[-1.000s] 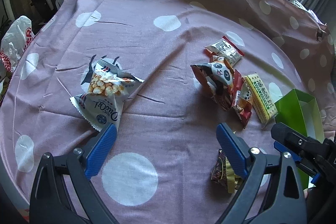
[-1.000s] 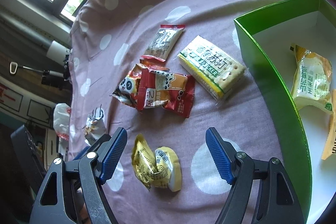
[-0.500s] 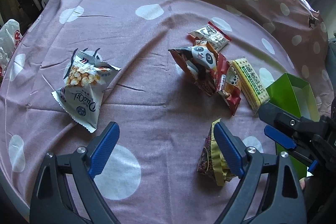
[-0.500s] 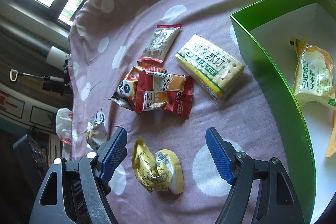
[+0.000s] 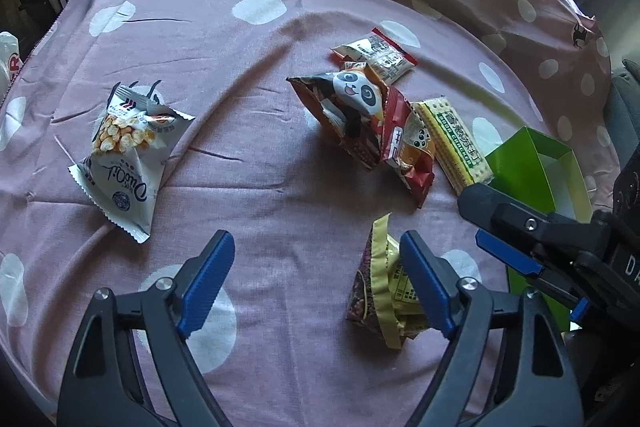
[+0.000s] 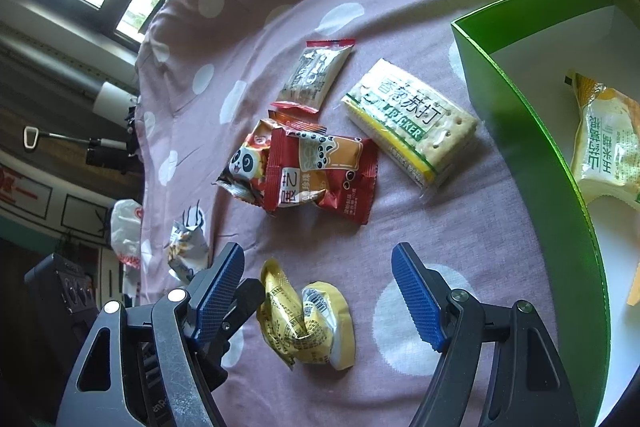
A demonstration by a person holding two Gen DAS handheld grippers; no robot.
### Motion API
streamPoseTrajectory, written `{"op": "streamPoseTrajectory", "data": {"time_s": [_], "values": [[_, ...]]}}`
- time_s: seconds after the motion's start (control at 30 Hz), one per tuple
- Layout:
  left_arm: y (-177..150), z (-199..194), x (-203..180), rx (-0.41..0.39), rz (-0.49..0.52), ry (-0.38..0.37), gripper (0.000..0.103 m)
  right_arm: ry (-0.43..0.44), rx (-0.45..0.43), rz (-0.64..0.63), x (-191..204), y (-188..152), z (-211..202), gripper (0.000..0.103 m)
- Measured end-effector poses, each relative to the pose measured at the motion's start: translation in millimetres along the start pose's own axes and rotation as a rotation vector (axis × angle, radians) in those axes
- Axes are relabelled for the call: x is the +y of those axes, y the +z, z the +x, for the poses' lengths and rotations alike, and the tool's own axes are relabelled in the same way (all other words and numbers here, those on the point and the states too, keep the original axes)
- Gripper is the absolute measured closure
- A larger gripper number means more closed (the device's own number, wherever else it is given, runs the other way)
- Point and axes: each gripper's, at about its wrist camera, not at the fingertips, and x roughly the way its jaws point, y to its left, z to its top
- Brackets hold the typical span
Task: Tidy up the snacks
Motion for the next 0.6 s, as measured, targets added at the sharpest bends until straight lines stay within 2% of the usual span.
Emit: {"op": "streamPoseTrajectory", "data": {"time_s": [0.13, 0.4, 0.6], "values": [[-0.3, 1.2, -2.3, 0.001, 0.000, -0.009, 0.019, -0.007, 0.007, -0.012, 2.4, 0.4, 2.8, 0.025], [-1.5, 1.8, -11.6, 0.032, 0.015, -0.077, 0.021, -0.019, 0.022, -0.029, 8.8, 1.1, 7.5, 0.025], [-4.9, -10.4, -13.9, 0.025, 0.022, -0.097, 0.021, 0.033, 0.013, -0.037, 11.4, -7.2, -4.7, 0.025]]}}
